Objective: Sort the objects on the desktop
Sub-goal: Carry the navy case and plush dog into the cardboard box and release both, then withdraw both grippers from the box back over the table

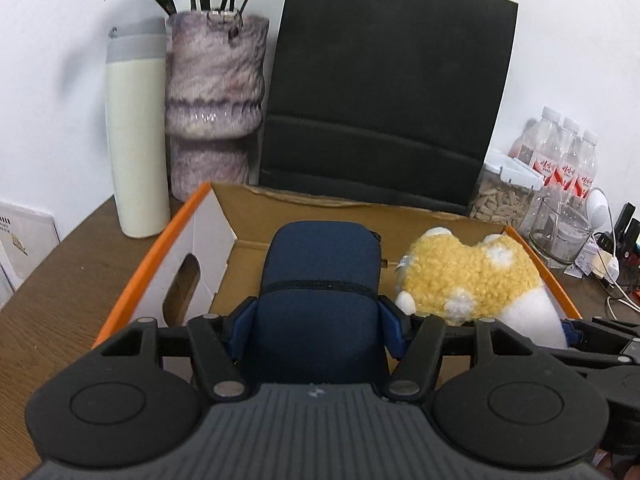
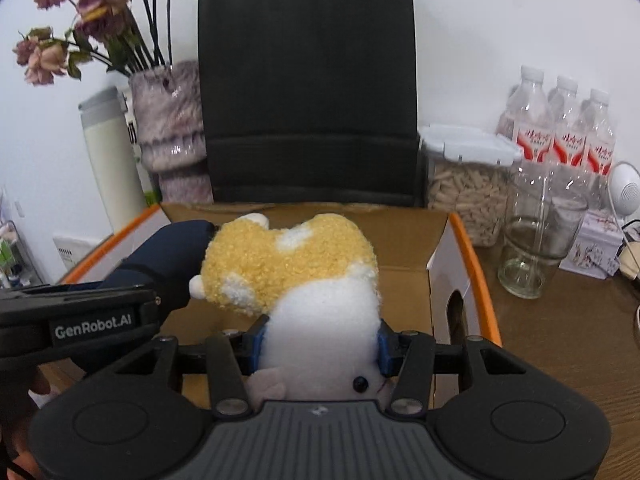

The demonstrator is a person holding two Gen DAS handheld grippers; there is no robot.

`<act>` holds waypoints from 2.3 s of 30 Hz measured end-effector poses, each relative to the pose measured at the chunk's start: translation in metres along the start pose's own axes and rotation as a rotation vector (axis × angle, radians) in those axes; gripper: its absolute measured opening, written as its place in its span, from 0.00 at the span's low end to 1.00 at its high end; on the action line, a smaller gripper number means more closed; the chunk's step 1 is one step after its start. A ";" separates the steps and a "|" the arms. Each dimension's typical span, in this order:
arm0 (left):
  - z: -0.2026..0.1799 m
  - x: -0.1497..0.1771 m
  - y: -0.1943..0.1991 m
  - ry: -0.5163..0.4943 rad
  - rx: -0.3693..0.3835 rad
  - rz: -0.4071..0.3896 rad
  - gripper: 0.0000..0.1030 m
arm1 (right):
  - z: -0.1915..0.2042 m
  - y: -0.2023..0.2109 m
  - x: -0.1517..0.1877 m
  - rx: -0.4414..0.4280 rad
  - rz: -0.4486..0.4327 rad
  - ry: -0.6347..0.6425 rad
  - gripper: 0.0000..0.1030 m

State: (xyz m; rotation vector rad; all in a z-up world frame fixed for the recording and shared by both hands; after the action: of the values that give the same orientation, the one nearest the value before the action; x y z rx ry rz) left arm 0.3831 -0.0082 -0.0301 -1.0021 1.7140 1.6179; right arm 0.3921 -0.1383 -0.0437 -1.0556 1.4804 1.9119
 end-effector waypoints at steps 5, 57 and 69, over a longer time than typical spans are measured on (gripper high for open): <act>-0.001 0.005 -0.004 -0.014 -0.009 0.024 0.62 | 0.001 -0.005 0.005 0.003 0.026 0.004 0.47; 0.011 -0.013 0.149 0.014 -0.001 -0.328 1.00 | 0.018 0.158 -0.010 -0.039 -0.260 0.061 1.00; 0.043 0.016 0.208 -0.024 -0.052 -0.386 1.00 | 0.013 0.226 0.039 -0.003 -0.305 0.113 1.00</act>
State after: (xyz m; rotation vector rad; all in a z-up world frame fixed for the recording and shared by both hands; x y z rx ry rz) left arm 0.1981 0.0290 0.0694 -1.2453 1.3645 1.4199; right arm 0.1919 -0.1936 0.0551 -1.3265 1.2884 1.6646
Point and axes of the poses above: each gripper's, at about its wrist camera, not at the fingertips, and y roughly against the way its jaws point, z to its left, x to its underside, the point moved 6 cm from there along -y, roughly the way its jaws point, and after that the axes turned 3 degrees about -x, right-handed, at the moved point
